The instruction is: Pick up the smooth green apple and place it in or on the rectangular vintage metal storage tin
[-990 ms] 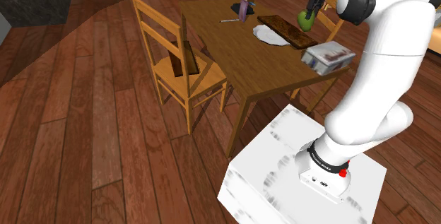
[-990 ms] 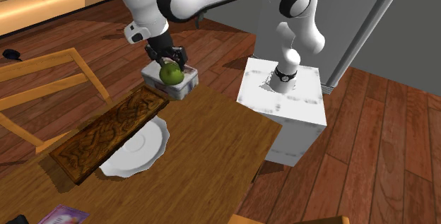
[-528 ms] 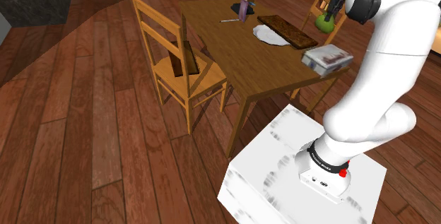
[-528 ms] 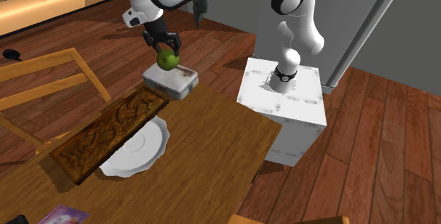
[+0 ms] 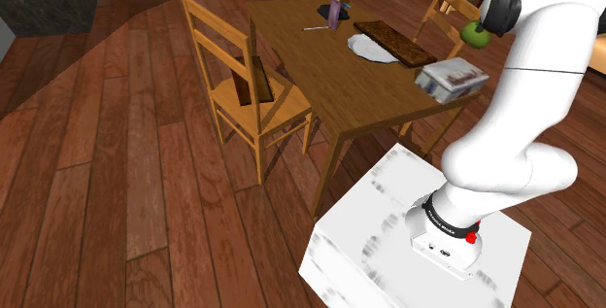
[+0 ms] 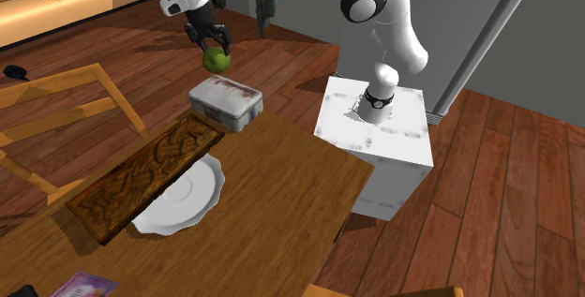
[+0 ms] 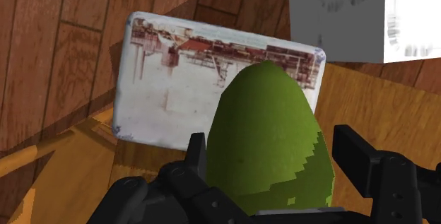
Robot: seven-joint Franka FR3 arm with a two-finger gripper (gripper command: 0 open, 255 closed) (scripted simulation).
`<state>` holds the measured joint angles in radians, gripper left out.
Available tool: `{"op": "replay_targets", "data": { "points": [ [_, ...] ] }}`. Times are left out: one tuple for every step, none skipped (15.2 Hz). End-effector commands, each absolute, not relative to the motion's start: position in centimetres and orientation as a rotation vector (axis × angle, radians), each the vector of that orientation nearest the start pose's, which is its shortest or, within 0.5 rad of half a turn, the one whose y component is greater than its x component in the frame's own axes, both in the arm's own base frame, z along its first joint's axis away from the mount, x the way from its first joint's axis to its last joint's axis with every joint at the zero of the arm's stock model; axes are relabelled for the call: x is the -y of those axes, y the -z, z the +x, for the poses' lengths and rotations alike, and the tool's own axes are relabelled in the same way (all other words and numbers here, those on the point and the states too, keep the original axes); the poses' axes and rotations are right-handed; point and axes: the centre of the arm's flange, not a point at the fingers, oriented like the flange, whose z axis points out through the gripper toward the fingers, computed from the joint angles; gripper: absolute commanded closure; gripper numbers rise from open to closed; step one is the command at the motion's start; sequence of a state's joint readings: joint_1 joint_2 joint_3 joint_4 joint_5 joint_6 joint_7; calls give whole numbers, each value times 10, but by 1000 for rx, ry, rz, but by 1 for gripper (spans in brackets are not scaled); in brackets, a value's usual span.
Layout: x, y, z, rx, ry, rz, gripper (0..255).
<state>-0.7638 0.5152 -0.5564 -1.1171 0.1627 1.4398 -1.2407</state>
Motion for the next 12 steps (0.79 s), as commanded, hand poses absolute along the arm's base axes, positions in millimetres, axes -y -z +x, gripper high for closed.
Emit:
{"op": "replay_targets", "data": {
  "points": [
    [626,-539,258,-36,-206,-3047,255],
    [626,-534,258,-36,-206,-3047,255],
    [626,-528,258,-36,-206,-3047,255],
    [626,-523,258,-36,-206,-3047,255],
    [626,-518,258,-36,-206,-3047,255],
    [626,-512,258,-36,-206,-3047,255],
    [626,-507,258,-36,-206,-3047,255],
    [626,-502,258,-36,-206,-3047,255],
    [626,-497,258,-36,-206,-3047,255],
    [626,-491,258,-36,-206,-3047,255],
    [626,-486,258,-36,-206,-3047,255],
    [626,-481,258,-36,-206,-3047,255]
  ]
}}
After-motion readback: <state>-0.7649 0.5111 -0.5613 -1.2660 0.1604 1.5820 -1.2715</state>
